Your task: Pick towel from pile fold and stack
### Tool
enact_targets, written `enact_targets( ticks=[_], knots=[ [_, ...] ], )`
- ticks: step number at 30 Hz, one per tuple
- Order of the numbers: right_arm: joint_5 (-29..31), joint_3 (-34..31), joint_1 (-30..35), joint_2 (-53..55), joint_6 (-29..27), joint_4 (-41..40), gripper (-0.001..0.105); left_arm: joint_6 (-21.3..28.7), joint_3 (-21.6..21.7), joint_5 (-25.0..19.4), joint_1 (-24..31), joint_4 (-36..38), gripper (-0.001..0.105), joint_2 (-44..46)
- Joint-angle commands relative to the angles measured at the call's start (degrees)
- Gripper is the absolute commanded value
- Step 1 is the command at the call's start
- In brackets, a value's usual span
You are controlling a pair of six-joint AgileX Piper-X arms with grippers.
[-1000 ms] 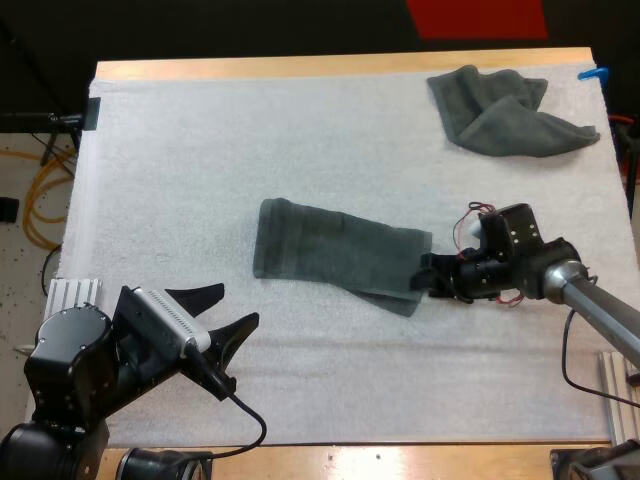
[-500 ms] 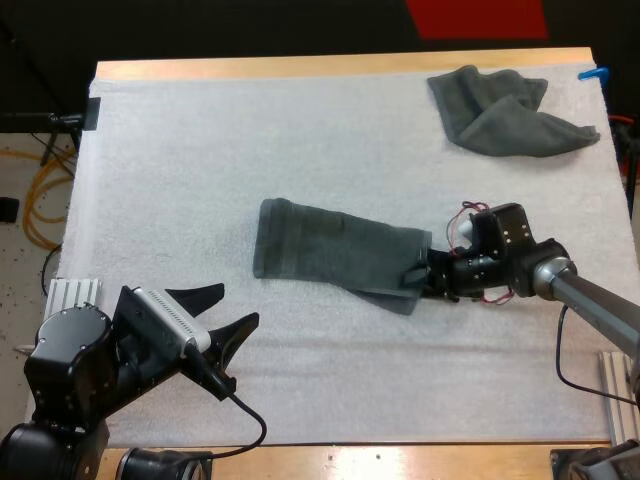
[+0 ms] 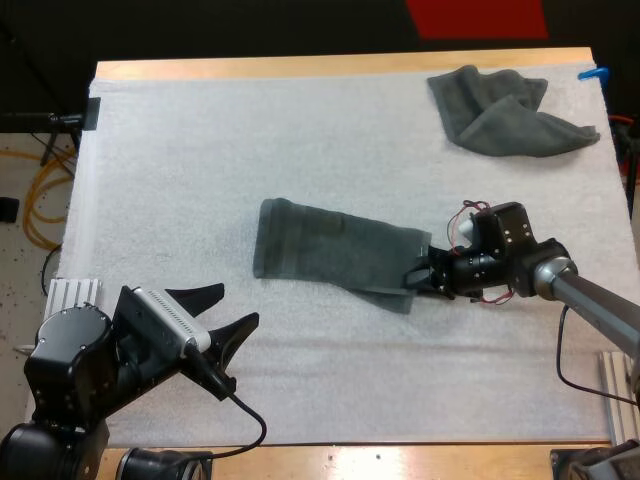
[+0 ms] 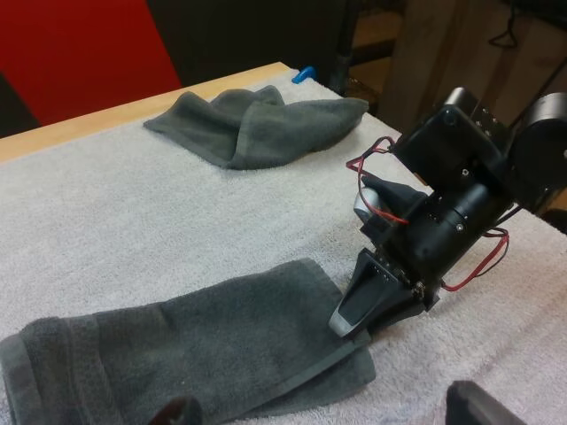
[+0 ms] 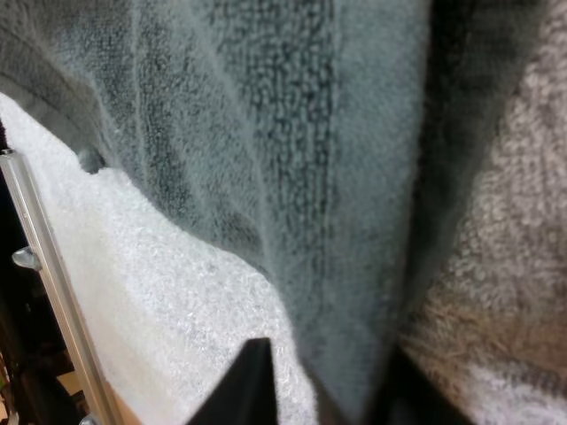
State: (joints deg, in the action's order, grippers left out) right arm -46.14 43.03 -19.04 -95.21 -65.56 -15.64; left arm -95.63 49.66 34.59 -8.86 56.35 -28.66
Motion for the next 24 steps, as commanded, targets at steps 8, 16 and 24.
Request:
enact_targets(
  ticks=[8, 16, 24],
  knots=[
    [-0.94, 0.09, 0.03, 3.08, -1.14, 0.43, 0.000, -0.58, 0.37, 0.37, -0.27, -0.25, 0.056, -0.13],
    [5.87, 0.09, 0.03, 12.13, -10.01, 0.43, 0.000, -0.58, 0.37, 0.37, -0.27, -0.49, 0.056, -0.13],
    [20.56, 6.24, 0.03, 27.27, -19.25, -5.27, 0.000, -0.58, 0.37, 0.37, -0.27, -0.49, 0.056, -0.13]
  ],
)
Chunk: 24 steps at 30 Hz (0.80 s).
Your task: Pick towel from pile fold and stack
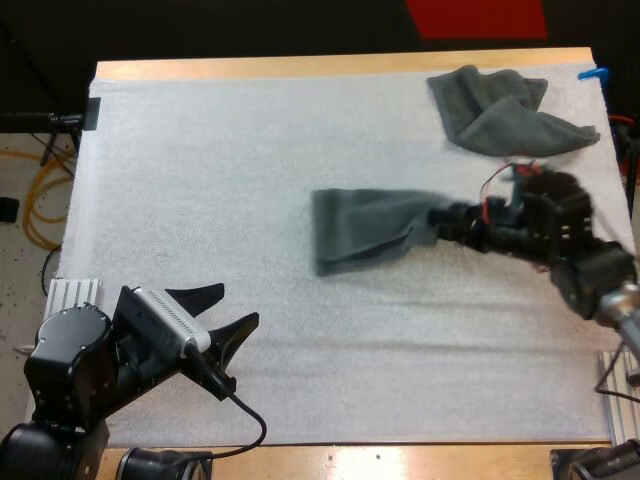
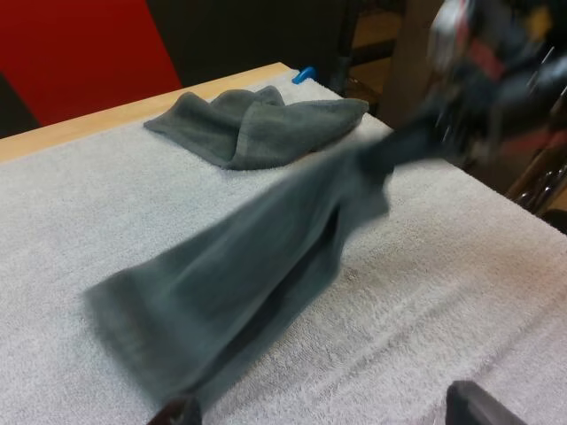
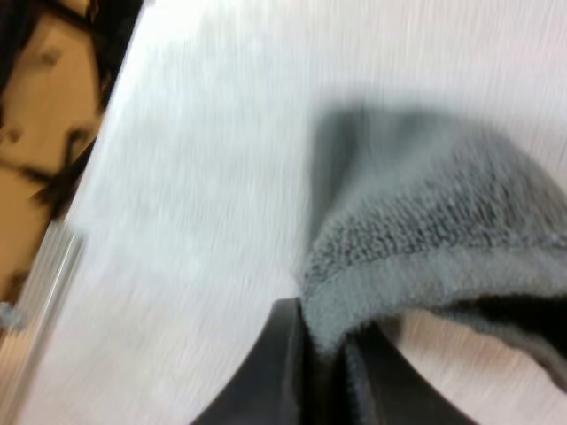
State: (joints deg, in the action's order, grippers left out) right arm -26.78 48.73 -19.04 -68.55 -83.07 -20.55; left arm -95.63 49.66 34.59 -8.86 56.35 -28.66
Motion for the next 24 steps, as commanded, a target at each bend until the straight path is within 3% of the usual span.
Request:
enact_targets(
  ticks=[1, 8, 11, 15, 18, 20, 24],
  knots=[
    [3.75, 2.43, 0.03, 1.94, -3.50, -2.22, 0.000, -0.58, 0.37, 0.37, -0.27, -0.49, 0.056, -0.13],
    [24.97, 17.40, 0.03, 7.00, -19.38, -18.69, 0.000, -0.58, 0.37, 0.37, -0.27, -0.49, 0.056, -0.13],
    [30.42, 22.06, 0.03, 6.99, -23.84, -23.70, 0.000, -0.58, 0.37, 0.37, -0.27, -0.49, 0.056, -0.13],
    [27.89, 21.96, -0.07, 6.62, -22.55, -25.88, 0.000, -0.58, 0.37, 0.37, -0.27, -0.49, 0.056, -0.13],
    [21.64, 19.04, -1.57, 4.44, -18.20, -27.08, 0.000, -0.58, 0.37, 0.37, -0.27, -0.49, 0.056, -0.13],
    [17.51, 16.62, -4.53, 1.45, -17.26, -26.57, 0.000, -0.58, 0.37, 0.37, -0.27, -0.49, 0.056, -0.13],
    [14.71, 15.39, -12.68, -5.79, -17.25, -23.83, 0.000, -0.58, 0.37, 3.72, -0.27, -0.49, 0.056, -0.13]
  ],
)
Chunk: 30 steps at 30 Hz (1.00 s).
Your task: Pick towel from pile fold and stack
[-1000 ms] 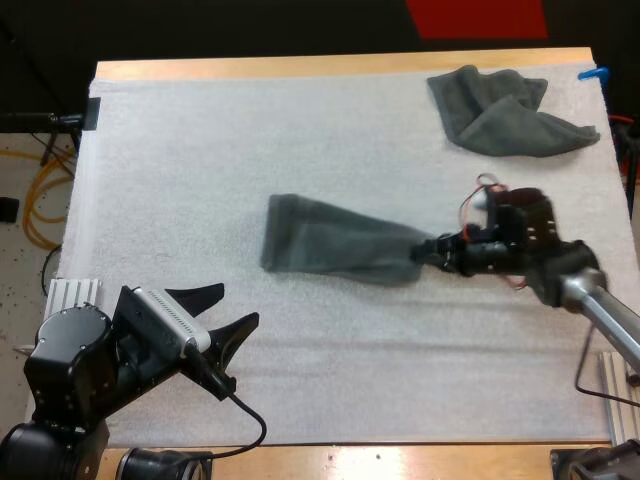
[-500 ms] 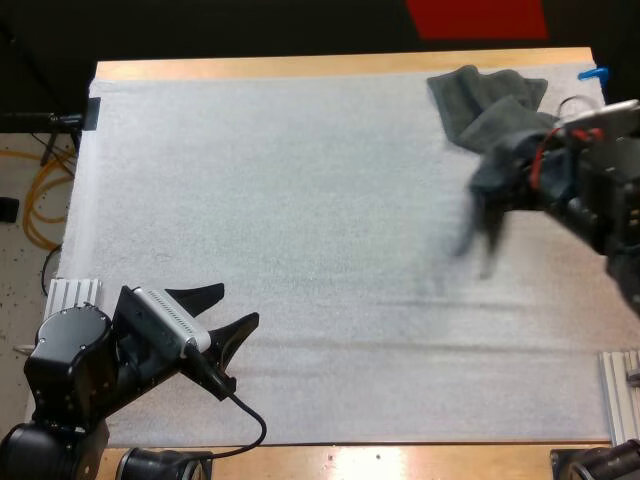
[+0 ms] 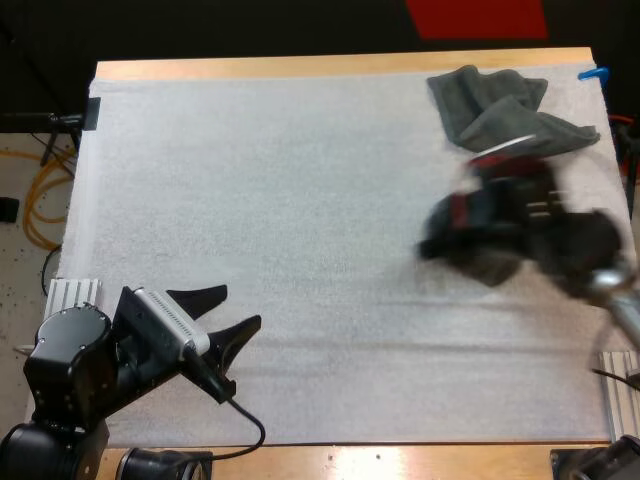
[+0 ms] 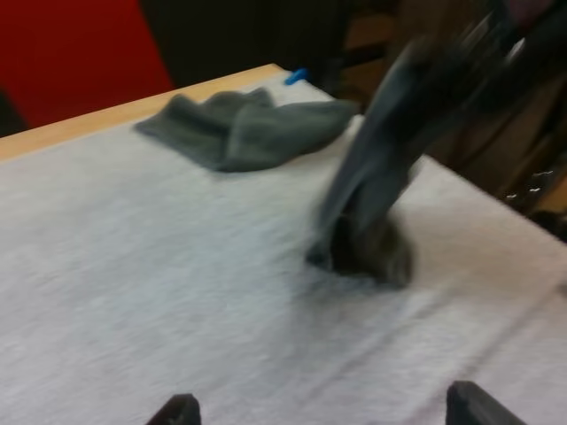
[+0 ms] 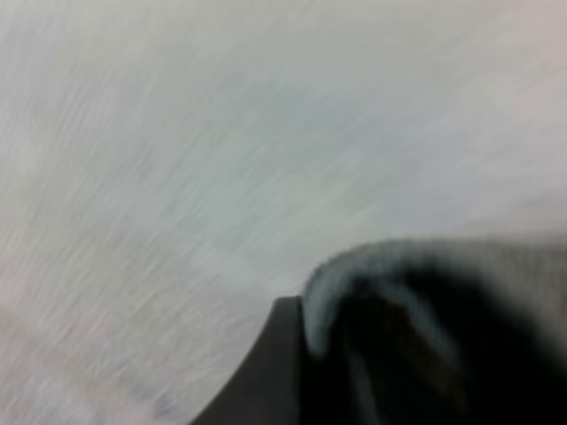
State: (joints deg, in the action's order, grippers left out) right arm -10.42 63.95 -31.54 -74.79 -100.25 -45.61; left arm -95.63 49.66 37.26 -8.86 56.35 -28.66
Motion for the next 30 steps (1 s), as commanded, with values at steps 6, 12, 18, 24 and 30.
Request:
enact_targets(
  ticks=[6, 12, 18, 24, 30],
  knots=[
    [-3.21, 2.34, -13.03, -11.65, 1.23, 11.41, 0.000, -2.15, 0.37, 4.04, -0.27, -0.49, 0.056, -0.13],
    [-3.38, 9.14, -19.47, -20.24, 2.99, 13.34, 0.000, -2.26, 0.37, 4.04, -0.27, -0.49, 0.056, -0.13],
    [-5.31, 12.92, -20.05, -21.64, 4.64, 13.23, 0.041, -2.26, 0.37, 4.04, -0.27, -0.49, 0.056, -0.13],
    [-3.73, 17.79, -20.05, -21.64, 4.85, 7.25, 0.071, -2.26, 0.37, 4.04, -0.27, -0.49, 0.056, -0.13],
    [8.53, 21.23, -19.66, -19.56, -2.11, -3.94, 0.057, -2.26, 0.37, 4.04, -0.27, -0.49, 0.056, -0.13]
  ],
)
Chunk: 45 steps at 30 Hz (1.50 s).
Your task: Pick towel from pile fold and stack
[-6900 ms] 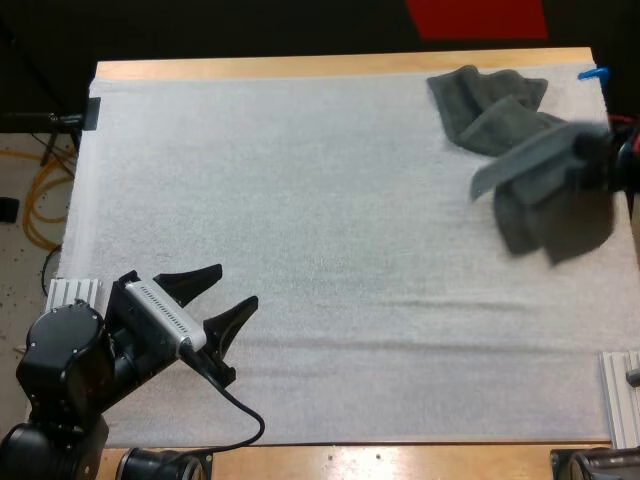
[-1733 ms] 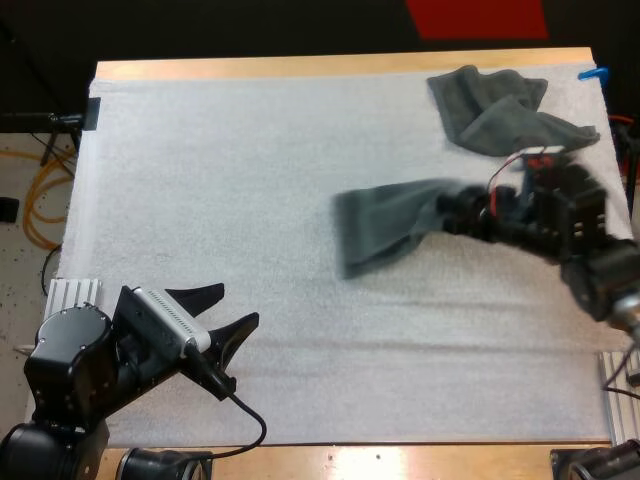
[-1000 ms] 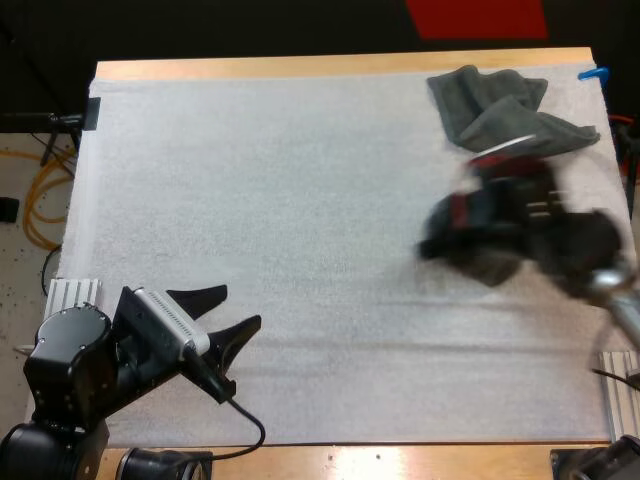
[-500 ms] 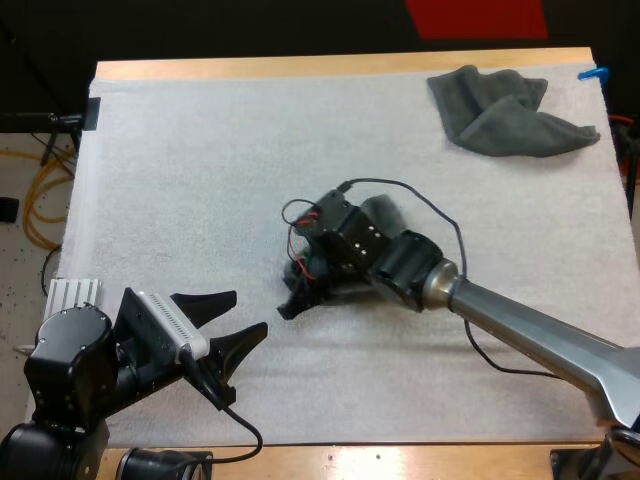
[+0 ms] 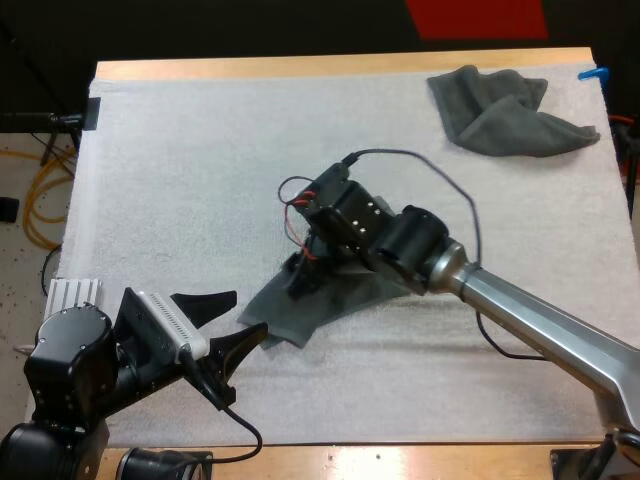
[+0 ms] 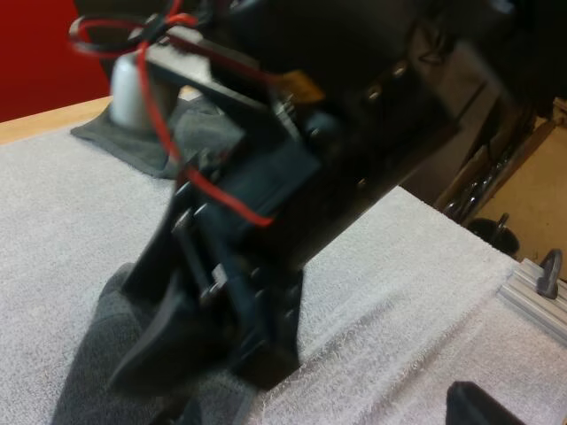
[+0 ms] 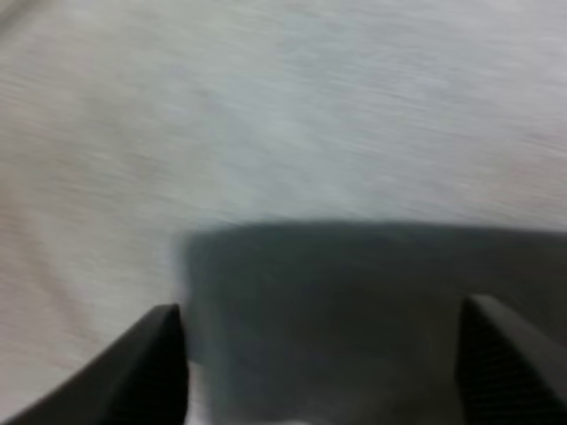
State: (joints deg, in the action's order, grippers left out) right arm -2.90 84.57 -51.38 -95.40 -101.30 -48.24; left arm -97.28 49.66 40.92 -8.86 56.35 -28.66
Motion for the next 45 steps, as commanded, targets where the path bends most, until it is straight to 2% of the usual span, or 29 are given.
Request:
enact_targets(
  ticks=[1, 6, 12, 17, 22, 29, 35, 41, 45],
  knots=[
    [2.52, 0.61, 0.57, 1.65, -1.91, -2.48, 0.055, -0.62, 0.37, 0.38, -0.27, -0.49, 0.056, -0.13],
    [4.35, 0.61, 5.37, 4.31, -3.04, -8.25, 0.052, -0.62, 0.37, 0.38, -0.27, -0.49, 0.056, -0.13],
    [3.64, 0.29, 15.65, 5.54, -3.04, -13.40, 0.052, -0.62, 0.37, 0.38, -0.27, -0.49, 0.056, -0.13],
    [-1.10, -2.96, 24.44, 5.52, -2.80, -13.65, 0.052, -0.62, 0.37, 0.38, -0.27, 2.52, 0.056, -0.13],
    [-5.80, -8.71, 28.92, 5.52, -2.63, -11.42, 0.052, -0.62, 0.37, 0.05, -0.27, 8.01, 0.056, -0.13],
    [-9.28, -19.65, 29.59, 5.36, -0.56, -1.25, 0.052, -0.62, 0.37, -6.92, -0.27, 14.37, 0.056, -0.13],
    [-10.20, -26.03, 29.59, 5.02, 4.64, 7.97, 0.052, -0.62, 0.37, -6.41, -0.27, 14.52, 0.056, -0.13],
    [-17.67, -27.08, 28.29, 0.85, 5.56, 8.51, 0.052, -0.62, 0.37, -6.41, -0.27, 14.50, 0.056, -0.13],
    [-19.05, -27.08, 27.05, -2.41, 5.96, 8.51, 0.052, -0.62, 0.37, -4.65, -0.27, 14.50, 0.056, -0.13]
  ],
)
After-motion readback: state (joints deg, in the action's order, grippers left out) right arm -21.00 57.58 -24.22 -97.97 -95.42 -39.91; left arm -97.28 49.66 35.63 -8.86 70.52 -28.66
